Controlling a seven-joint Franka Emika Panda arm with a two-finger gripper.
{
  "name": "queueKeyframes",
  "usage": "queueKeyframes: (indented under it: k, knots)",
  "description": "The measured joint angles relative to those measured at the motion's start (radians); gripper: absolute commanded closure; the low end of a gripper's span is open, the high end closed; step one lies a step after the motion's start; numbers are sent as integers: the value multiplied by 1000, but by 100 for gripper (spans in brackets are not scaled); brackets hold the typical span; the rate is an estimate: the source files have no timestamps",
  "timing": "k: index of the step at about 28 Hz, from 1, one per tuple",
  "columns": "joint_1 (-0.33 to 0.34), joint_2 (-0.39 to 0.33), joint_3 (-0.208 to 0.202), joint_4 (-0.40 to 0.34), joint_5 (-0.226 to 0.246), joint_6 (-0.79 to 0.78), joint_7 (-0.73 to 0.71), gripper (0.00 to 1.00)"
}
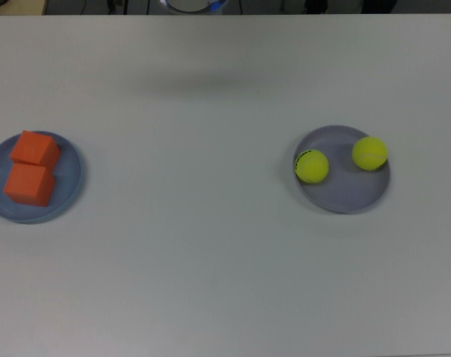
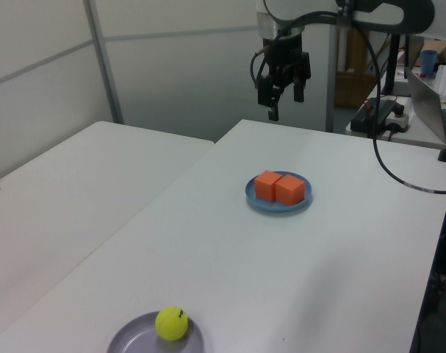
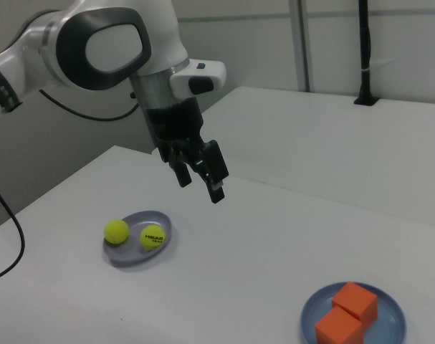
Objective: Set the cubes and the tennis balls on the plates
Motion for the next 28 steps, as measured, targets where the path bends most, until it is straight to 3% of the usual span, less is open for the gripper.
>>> queueKeyframes:
  k: [28]
  knots:
    - [-22, 0, 0, 0, 2, 0, -37, 0]
